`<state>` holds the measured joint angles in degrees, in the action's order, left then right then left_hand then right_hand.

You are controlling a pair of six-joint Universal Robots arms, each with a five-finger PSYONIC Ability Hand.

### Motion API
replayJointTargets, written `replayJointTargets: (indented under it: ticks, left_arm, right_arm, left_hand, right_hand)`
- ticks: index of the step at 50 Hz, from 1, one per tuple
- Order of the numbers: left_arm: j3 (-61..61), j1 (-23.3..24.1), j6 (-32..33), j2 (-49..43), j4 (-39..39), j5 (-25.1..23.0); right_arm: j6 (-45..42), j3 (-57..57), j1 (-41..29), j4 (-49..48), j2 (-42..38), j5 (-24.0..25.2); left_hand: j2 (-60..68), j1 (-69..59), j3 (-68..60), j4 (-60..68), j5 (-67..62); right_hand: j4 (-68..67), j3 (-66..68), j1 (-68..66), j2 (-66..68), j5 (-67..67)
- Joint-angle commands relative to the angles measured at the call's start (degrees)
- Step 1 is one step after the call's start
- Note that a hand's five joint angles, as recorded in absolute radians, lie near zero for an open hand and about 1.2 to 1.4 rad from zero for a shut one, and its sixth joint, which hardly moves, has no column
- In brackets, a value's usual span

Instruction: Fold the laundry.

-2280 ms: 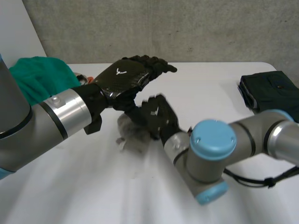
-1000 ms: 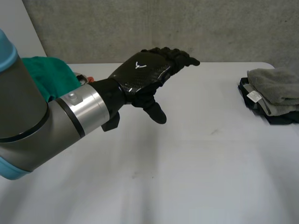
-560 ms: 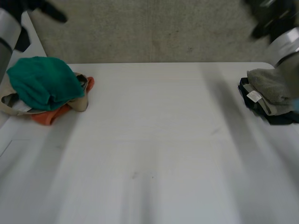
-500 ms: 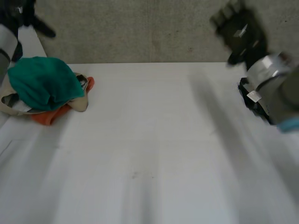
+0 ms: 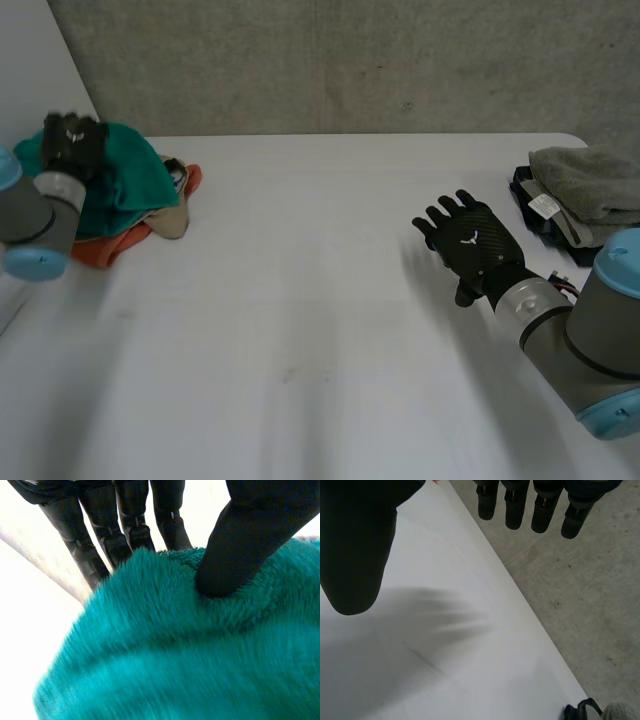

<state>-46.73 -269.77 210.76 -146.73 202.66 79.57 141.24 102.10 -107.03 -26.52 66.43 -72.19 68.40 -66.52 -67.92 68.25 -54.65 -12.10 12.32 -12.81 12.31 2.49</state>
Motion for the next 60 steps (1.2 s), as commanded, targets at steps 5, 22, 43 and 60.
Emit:
replayJointTargets:
  ticks: [5,22,43,60]
  left_arm:
    - [-15.0,11.3,-14.0,29.2,6.5,1.2]
    - [-36.5,37.2,-27.4,34.0,6.1,0.3]
    - [-41.2,31.6,-26.7,38.5,-0.5,-0.6]
    - [-40.1,13.6,-5.3,24.8,-2.4,-1.1]
  right_arm:
    - [0.5,-0.1,1.5,0.0,3.3,-0.5]
    - [4.5,-0.7,4.5,0.1,7.8,-8.1]
    - [11.7,-2.1,3.1,13.8,7.9,-10.7]
    - [25.7,-4.5,-9.4,27.3,4.9,-11.0]
  left_hand:
    - [11.6,-13.5,-12.1,11.8,-15.3]
    - [11.6,-13.5,-12.1,11.8,-15.3]
    - [-45.2,43.3,44.8,-45.1,41.5]
    - [-44.7,42.8,44.3,-44.6,41.0]
  right_hand:
    - [2.1,-2.3,2.8,-2.3,-2.5]
    - [2.1,-2.3,2.8,-2.3,-2.5]
    - [2.1,-2.3,2.8,-2.3,-2.5]
    - [2.1,-2.3,2.8,-2.3,-2.5]
